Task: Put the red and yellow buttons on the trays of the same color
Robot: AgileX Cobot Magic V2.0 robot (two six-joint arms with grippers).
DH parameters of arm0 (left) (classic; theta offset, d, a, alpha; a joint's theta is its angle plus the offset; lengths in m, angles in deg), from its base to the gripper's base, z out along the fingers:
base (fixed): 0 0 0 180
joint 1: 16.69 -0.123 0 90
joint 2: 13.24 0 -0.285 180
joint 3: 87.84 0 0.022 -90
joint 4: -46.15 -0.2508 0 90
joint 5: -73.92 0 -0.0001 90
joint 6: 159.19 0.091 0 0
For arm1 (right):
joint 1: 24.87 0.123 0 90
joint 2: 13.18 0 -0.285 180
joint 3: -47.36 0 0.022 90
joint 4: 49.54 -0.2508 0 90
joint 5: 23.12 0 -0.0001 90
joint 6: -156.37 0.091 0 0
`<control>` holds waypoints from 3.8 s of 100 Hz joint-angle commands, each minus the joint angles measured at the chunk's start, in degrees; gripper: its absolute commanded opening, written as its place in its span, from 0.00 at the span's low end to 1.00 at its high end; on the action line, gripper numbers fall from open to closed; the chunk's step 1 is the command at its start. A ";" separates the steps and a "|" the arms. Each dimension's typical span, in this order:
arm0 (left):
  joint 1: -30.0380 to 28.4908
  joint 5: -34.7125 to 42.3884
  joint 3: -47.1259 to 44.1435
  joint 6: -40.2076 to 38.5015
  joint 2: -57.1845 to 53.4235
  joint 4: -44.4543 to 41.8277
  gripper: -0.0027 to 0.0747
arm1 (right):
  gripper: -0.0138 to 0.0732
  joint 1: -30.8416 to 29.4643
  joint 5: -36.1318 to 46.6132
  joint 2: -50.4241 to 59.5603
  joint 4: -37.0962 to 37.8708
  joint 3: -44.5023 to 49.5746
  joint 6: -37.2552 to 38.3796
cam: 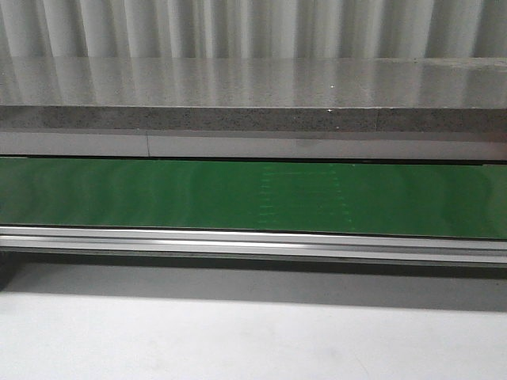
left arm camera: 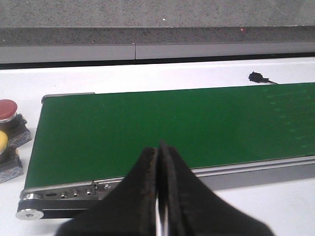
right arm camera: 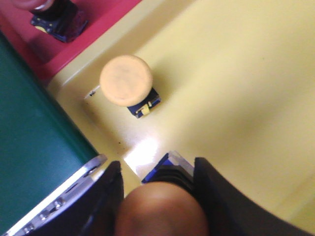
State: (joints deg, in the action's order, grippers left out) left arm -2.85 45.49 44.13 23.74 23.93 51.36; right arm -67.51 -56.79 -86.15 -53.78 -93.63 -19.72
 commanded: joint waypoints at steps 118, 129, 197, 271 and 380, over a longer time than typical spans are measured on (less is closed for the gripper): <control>0.40 3.89 1.57 -0.13 0.00 0.75 0.01 | 0.45 3.81 5.58 1.54 -0.40 -2.07 2.90; 0.40 3.89 1.57 -0.13 0.00 0.75 0.01 | 0.16 7.85 3.97 5.12 -0.40 -2.07 2.11; 0.40 3.89 1.57 -0.13 0.00 0.75 0.01 | 0.08 42.27 2.12 18.59 -0.40 -0.84 -11.49; 0.40 3.89 1.57 -0.13 0.00 0.75 0.01 | 0.08 47.68 0.05 48.29 -0.40 8.35 -14.03; -22.51 -4.72 25.02 -3.26 38.83 0.89 0.68 | 0.08 47.68 -6.53 53.75 -0.45 9.11 -13.97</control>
State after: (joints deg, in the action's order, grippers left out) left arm -23.22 40.05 65.21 21.15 59.52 50.93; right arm -19.82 -67.01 -31.88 -53.89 -83.32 -33.31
